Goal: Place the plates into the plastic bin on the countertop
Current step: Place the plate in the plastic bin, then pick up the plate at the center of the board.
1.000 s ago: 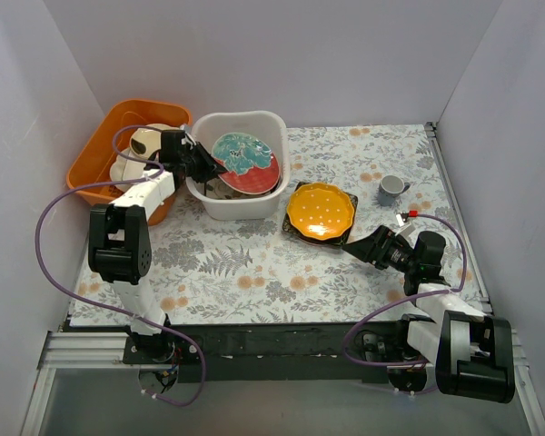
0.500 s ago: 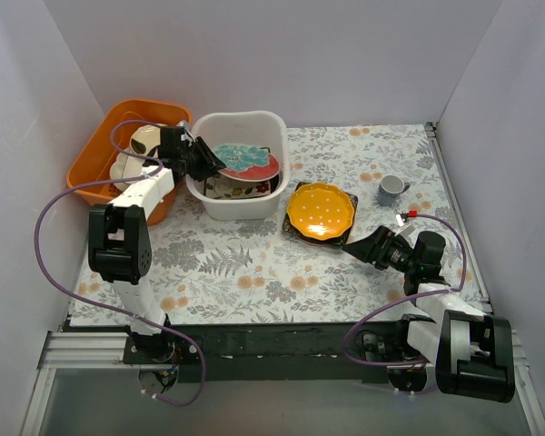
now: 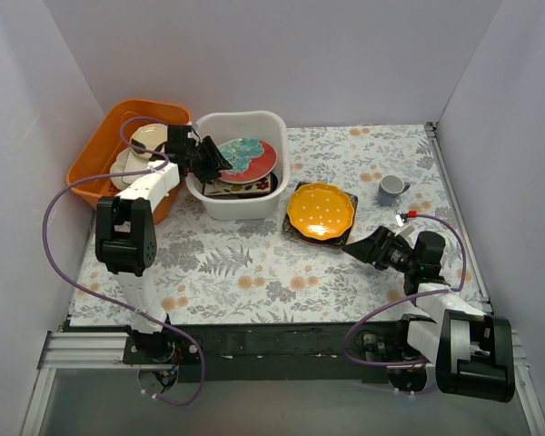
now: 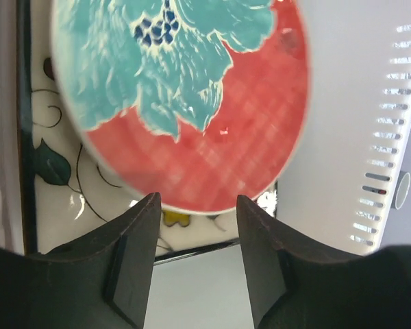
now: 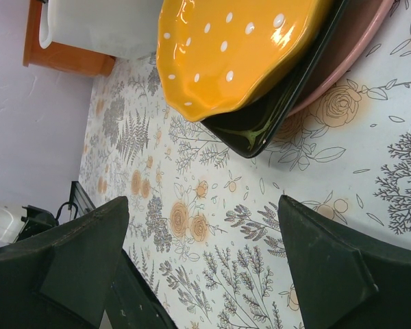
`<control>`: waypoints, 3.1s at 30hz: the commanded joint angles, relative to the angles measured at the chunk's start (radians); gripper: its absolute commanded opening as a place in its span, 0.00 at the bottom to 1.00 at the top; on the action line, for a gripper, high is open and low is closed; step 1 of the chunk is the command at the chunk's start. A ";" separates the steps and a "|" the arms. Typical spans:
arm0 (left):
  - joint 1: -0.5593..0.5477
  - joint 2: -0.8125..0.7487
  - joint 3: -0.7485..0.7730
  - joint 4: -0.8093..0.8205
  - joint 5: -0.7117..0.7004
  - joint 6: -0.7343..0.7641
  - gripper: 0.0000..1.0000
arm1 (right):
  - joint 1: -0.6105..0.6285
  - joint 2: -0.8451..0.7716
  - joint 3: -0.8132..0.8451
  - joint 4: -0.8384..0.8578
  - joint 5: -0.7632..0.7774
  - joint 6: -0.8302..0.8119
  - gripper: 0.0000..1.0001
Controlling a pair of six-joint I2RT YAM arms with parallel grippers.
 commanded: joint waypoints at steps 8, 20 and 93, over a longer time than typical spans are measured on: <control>-0.005 0.028 0.079 -0.099 -0.036 0.044 0.55 | -0.005 -0.008 0.026 -0.001 -0.018 -0.025 0.96; -0.037 -0.099 0.059 -0.048 -0.046 0.047 0.75 | -0.007 -0.022 0.020 0.003 -0.007 -0.011 0.96; -0.117 -0.494 -0.496 0.276 0.221 -0.041 0.79 | 0.182 0.690 0.792 -0.289 0.436 -0.206 0.45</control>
